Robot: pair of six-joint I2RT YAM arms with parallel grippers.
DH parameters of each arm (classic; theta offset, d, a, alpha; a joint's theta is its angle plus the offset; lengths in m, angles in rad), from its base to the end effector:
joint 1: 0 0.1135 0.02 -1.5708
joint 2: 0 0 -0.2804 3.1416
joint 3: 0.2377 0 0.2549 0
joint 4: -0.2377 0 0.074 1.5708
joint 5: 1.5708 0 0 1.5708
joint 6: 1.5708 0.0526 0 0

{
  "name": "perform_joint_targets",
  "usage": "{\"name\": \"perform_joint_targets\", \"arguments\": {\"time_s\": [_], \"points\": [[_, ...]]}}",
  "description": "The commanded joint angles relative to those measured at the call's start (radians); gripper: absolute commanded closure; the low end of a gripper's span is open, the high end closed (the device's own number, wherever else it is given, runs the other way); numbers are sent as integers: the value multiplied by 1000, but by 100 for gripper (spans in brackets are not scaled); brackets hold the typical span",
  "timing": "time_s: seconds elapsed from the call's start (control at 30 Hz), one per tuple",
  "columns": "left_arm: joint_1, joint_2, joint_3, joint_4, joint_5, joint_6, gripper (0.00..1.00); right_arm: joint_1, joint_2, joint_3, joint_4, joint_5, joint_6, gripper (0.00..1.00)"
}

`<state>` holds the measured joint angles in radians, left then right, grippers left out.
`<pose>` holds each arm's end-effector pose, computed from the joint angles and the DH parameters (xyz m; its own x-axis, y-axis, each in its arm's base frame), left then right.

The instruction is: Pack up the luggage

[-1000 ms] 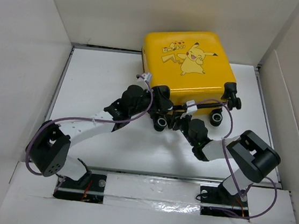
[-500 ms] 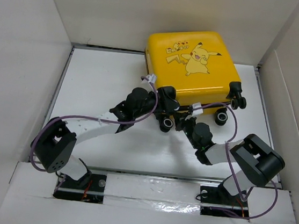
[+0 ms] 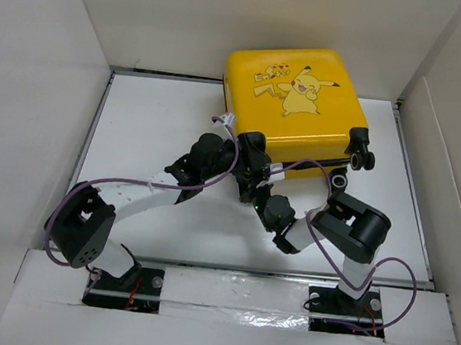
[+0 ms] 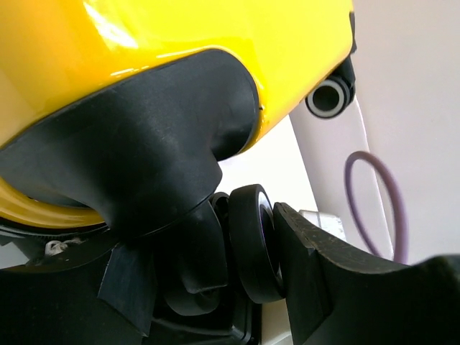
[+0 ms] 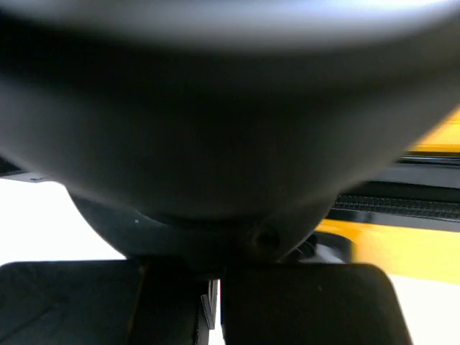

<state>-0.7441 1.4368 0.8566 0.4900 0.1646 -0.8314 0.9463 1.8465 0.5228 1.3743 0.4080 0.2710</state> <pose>0.2502 -0.2421 0.2944 -0.6270 -0.4135 -0.6602 0.4822 0.4596 -0.7458 0.2141 0.2614 0.1640 -0.1088 0.2693 -0.9569 -0.5022 0.8159 0.2867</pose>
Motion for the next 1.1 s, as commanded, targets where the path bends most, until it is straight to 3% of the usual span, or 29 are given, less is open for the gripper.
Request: {"name": "perform_joint_targets", "arguments": {"time_s": [0.0,0.2,0.33,0.37,0.4,0.47,0.57,0.8,0.87,1.0,1.07], "points": [[-66,-110,53,494,268,-81,100,140,85,104,434,-399,131,100],[-66,-102,-10,600,245,-150,100,158,143,207,436,-431,149,100],[-66,-102,-39,644,231,-166,100,158,140,191,436,-413,143,99],[-55,-111,-42,639,231,-164,100,158,129,165,437,-413,134,92],[-45,-116,-47,633,228,-158,100,158,111,134,436,-381,114,71],[-44,-140,-67,608,216,-141,100,158,53,13,434,-332,73,47],[-23,-165,-100,524,182,-91,100,146,-29,-137,398,-279,57,36],[58,-173,-209,590,236,-141,55,137,-278,-331,118,-207,-1,20],[71,-168,-217,601,260,-146,51,125,-380,-339,-4,-173,-27,16],[89,-174,-220,582,274,-115,36,124,-726,-213,-595,-69,-111,11],[89,-179,-217,542,259,-94,35,109,-788,-141,-685,18,-182,8]]}}
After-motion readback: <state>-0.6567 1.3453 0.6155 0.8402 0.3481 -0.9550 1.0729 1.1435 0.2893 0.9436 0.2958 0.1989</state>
